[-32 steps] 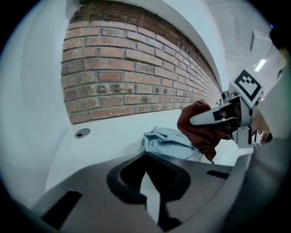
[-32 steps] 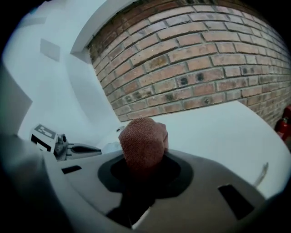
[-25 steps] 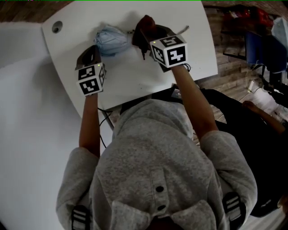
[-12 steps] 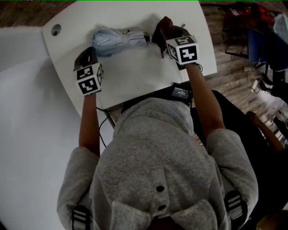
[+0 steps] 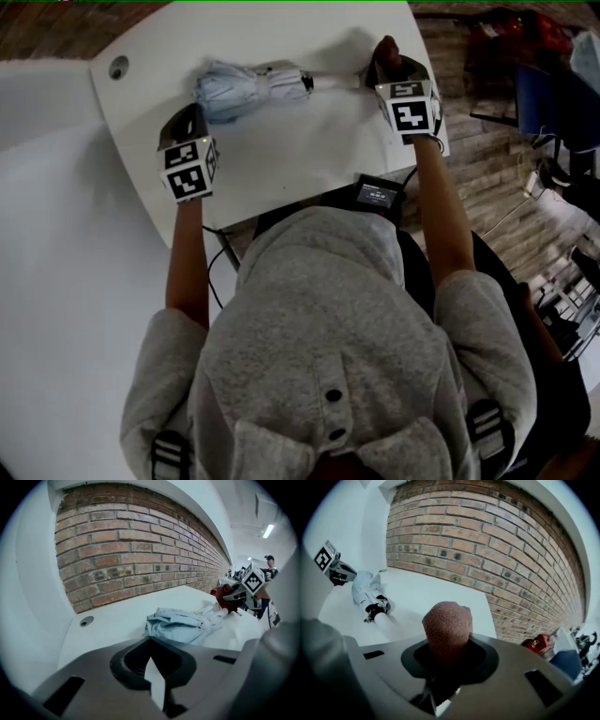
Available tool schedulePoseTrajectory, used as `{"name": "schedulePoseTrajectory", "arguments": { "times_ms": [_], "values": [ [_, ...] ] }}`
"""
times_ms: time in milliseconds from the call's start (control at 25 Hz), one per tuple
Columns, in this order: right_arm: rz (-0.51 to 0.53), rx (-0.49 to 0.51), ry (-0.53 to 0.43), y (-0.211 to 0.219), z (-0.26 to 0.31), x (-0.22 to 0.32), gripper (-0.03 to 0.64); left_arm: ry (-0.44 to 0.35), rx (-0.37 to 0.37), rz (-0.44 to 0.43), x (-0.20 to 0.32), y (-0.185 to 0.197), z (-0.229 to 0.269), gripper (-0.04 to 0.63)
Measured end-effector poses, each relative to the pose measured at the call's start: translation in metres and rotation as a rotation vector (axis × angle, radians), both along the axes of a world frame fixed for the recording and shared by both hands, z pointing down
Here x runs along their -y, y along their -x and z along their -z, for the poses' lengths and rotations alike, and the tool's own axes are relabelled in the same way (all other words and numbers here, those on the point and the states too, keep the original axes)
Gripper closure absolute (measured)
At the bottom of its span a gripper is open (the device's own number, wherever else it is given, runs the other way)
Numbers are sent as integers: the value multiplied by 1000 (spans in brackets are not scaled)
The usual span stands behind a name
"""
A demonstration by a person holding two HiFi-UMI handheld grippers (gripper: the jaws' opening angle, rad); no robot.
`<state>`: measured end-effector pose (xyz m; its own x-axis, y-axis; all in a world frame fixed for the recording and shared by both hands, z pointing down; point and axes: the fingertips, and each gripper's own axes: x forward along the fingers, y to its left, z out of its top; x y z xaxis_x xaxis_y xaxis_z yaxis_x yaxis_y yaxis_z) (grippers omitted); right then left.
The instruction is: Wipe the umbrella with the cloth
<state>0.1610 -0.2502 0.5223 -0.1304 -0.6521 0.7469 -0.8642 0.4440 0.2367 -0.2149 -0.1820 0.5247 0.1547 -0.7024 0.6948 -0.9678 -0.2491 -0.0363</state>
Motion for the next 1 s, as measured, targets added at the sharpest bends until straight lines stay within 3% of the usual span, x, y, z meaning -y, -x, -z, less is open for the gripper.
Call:
{"name": "schedulePoseTrajectory", "arguments": {
  "times_ms": [160, 480, 760, 1000],
  "values": [
    [-28, -37, -12, -14, -4, -4, 515, 1, -3, -8, -2, -5, -4, 580],
    [-63, 92, -2, 16, -17, -19, 515, 5, -20, -77, -6, -47, -8, 580],
    [-211, 149, -52, 23, -12, -23, 515, 10, -46, -96, -5, -46, -9, 580],
    [-159, 288, -44, 71, -2, -31, 515, -8, -71, -109, -1, -50, -7, 580]
  ]
}}
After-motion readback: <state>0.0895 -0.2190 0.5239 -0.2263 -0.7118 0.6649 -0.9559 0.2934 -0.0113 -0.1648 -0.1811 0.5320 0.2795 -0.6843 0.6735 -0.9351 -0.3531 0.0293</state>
